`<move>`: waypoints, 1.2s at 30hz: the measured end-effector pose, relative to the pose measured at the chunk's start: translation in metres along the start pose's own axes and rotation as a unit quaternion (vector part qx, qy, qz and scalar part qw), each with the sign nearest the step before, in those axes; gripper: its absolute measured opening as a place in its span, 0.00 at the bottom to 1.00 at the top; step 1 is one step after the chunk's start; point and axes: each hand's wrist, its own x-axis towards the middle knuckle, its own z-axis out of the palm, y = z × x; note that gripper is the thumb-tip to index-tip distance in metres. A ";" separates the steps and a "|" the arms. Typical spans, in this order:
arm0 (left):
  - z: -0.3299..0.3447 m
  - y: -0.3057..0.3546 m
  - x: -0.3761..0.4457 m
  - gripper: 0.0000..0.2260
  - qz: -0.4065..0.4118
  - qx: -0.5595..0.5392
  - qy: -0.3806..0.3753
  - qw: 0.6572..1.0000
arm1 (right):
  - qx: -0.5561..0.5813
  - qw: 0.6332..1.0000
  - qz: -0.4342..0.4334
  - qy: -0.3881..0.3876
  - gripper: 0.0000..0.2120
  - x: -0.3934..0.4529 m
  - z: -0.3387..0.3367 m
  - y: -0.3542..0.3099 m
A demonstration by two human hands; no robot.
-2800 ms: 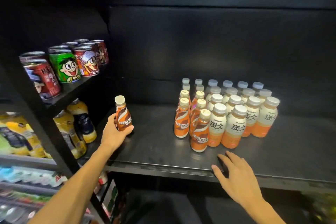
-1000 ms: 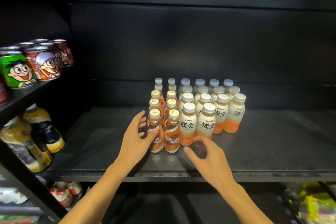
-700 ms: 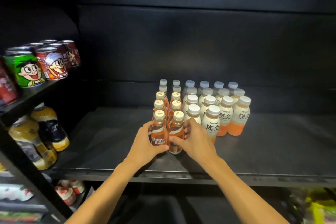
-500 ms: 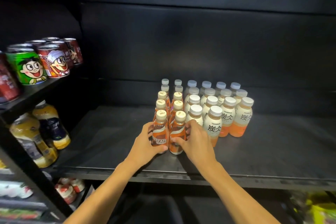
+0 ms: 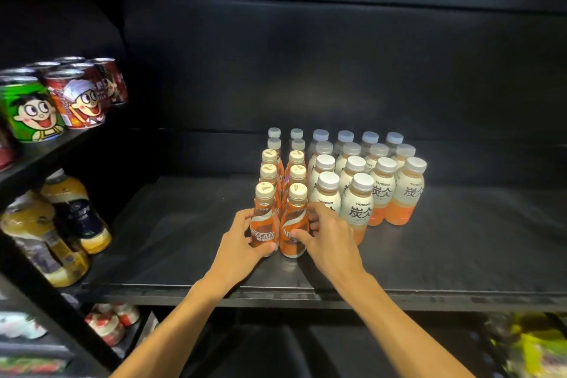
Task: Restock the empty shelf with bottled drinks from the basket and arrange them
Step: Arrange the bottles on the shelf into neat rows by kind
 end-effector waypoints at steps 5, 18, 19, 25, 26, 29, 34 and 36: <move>0.001 0.001 0.001 0.29 -0.014 -0.007 0.005 1.000 | 0.006 1.000 -0.001 0.003 0.26 -0.001 0.001 0.001; -0.014 0.039 -0.002 0.34 0.024 0.020 0.022 0.999 | -0.019 0.999 -0.024 -0.032 0.24 0.005 -0.031 0.007; -0.018 0.049 -0.001 0.35 0.038 0.027 0.038 0.998 | -0.031 0.999 -0.031 -0.024 0.23 0.007 -0.040 0.007; -0.028 0.121 0.002 0.24 0.157 0.150 0.101 0.971 | -0.076 0.993 -0.067 0.068 0.18 0.033 -0.099 0.020; -0.026 0.131 0.005 0.21 0.180 0.180 0.088 0.963 | -0.088 0.991 -0.068 0.077 0.19 0.040 -0.108 0.024; -0.012 0.154 0.019 0.16 0.239 0.265 0.042 0.933 | -0.113 0.992 -0.033 0.042 0.26 0.054 -0.120 0.039; 0.022 0.167 0.049 0.22 0.228 0.395 -0.060 0.888 | -0.052 0.997 0.008 -0.048 0.23 0.061 -0.116 0.053; 0.028 0.167 0.058 0.23 0.219 0.426 -0.077 0.874 | -0.041 0.998 0.011 -0.050 0.23 0.063 -0.113 0.057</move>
